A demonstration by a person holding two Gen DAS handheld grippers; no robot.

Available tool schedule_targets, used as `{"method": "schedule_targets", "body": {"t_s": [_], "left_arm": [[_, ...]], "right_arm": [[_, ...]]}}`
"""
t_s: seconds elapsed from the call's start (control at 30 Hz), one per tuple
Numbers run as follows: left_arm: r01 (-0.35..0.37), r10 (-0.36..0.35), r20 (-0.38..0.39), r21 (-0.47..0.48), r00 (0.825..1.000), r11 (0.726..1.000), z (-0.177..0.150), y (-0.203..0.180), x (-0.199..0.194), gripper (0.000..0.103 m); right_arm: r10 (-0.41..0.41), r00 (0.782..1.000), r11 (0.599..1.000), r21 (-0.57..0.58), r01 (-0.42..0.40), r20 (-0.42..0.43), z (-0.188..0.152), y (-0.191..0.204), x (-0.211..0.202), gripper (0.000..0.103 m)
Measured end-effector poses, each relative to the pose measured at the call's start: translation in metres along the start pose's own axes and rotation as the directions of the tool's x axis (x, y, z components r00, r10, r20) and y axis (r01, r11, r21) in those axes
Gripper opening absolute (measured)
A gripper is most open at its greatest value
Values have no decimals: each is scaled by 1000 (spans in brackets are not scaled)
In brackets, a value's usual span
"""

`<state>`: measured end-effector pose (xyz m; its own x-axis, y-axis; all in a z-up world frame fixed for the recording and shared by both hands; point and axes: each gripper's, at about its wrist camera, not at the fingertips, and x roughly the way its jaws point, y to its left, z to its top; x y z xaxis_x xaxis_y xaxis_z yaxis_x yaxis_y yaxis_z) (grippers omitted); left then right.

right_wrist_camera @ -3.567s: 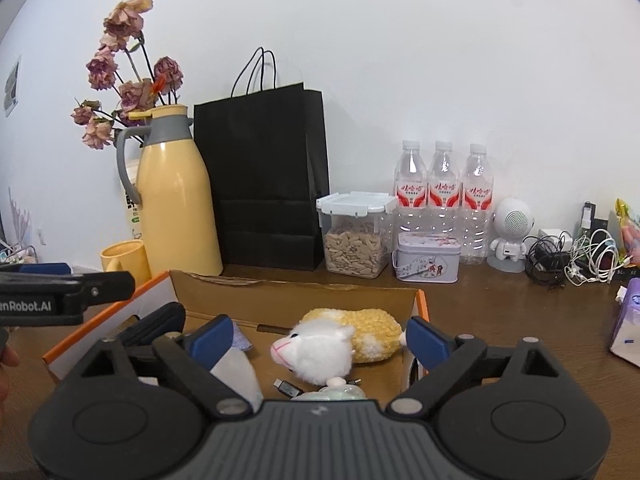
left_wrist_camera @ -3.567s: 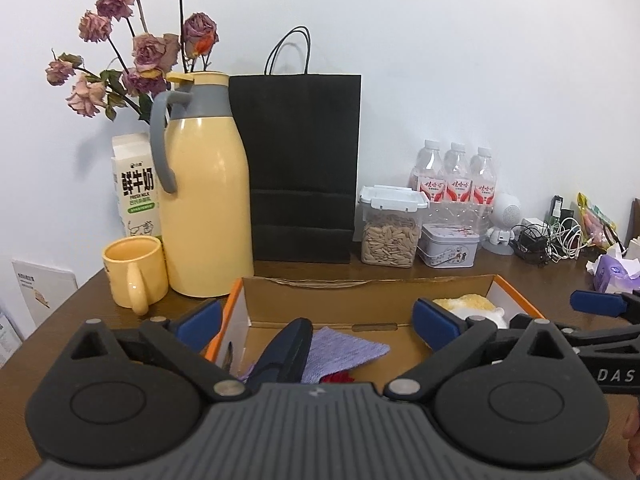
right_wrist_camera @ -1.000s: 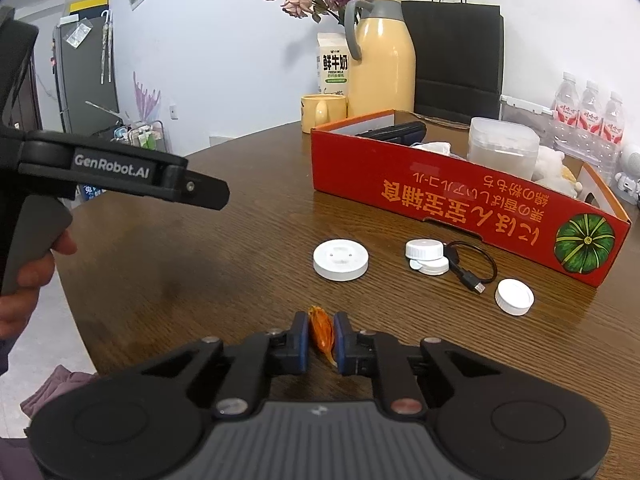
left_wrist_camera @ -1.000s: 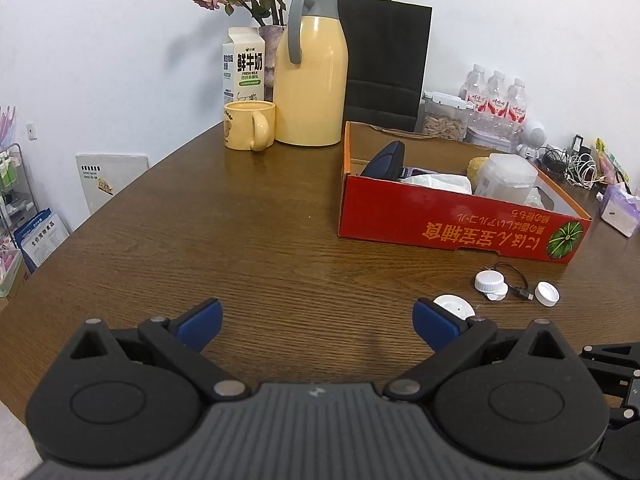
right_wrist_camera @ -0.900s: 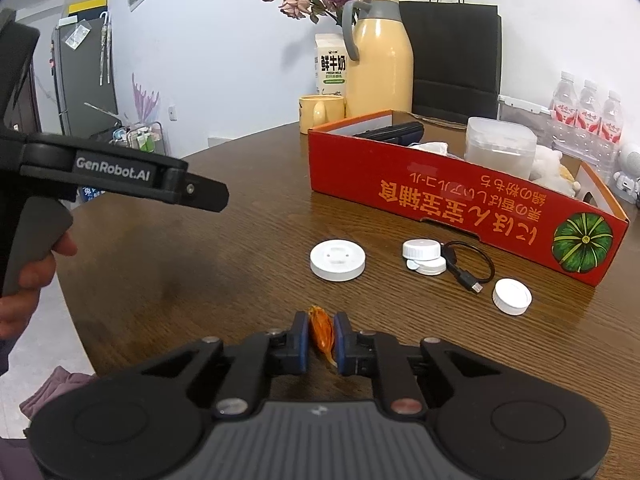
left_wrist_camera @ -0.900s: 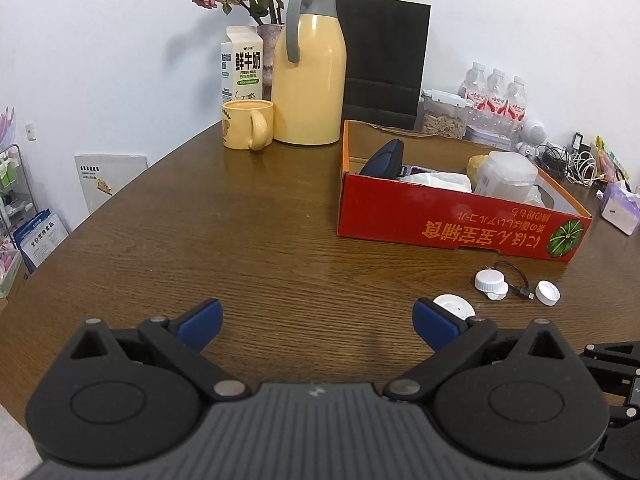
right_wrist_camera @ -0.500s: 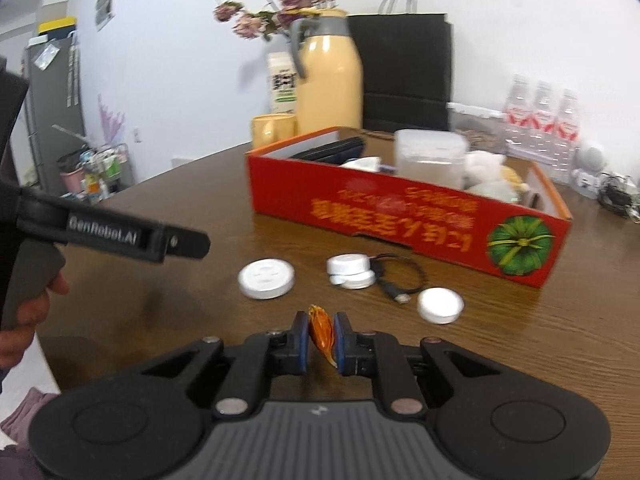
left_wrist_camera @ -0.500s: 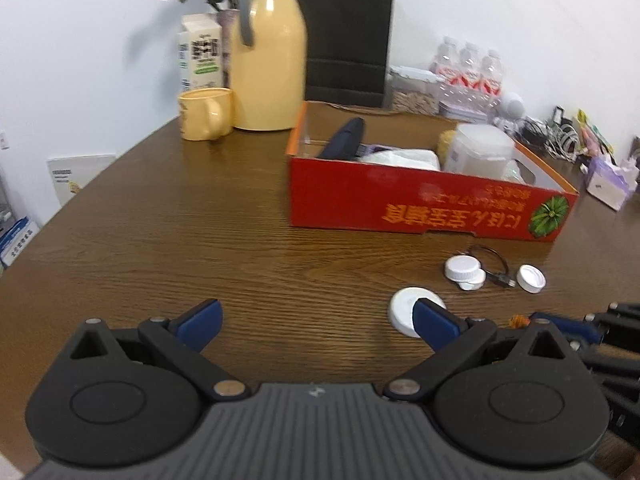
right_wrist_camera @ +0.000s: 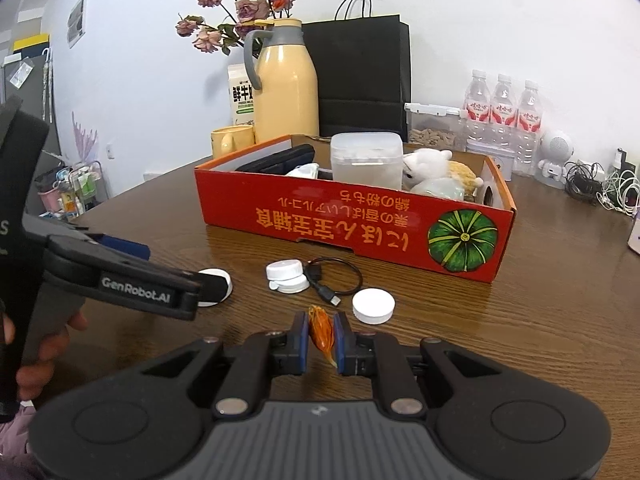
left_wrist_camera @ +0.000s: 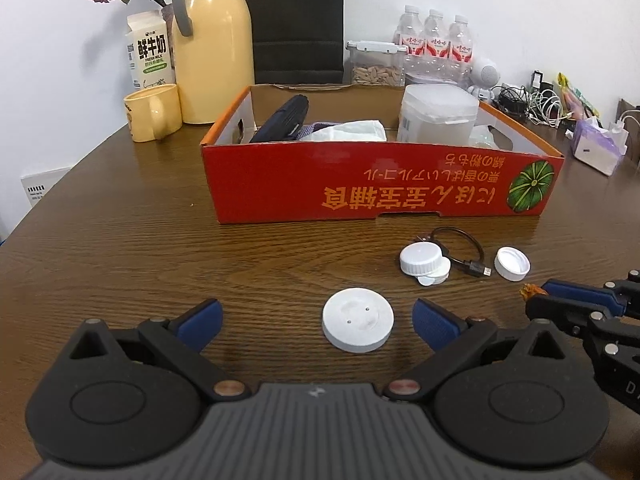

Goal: Organize objects
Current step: 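Grasp a flat white cap with the left tool, then carry the white cap into the box and open the left tool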

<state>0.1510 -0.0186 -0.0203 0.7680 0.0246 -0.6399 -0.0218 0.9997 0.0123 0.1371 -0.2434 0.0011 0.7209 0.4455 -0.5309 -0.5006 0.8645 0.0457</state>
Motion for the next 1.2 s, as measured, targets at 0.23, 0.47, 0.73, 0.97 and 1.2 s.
{"method": "schedule_targets", "body": {"t_s": [0.23,0.47,0.73,0.97,1.2], "left_arm": [[10,-10,-1,12,1000,1000,-1,-5,1,101],[28,-28,-13,29,1000,999,-4,-8,2,63],[60,-60,3,22,998,998,-5,-7,-1,40],[78,-80,43,32,996,996,2,-8,-8,40],[83,-87,111,38,990,996,27,-7,-14,40]], "right_arm": [[2,1000,1000,8,-2,1,-1,-3,2,12],[3,1000,1000,10,-3,1,-1,-4,2,12],[5,1000,1000,7,-5,1,-1,-5,3,12],[0,1000,1000,-4,0,18,5,-4,6,12],[-3,998,999,-45,6,69,31,-2,7,12]]}}
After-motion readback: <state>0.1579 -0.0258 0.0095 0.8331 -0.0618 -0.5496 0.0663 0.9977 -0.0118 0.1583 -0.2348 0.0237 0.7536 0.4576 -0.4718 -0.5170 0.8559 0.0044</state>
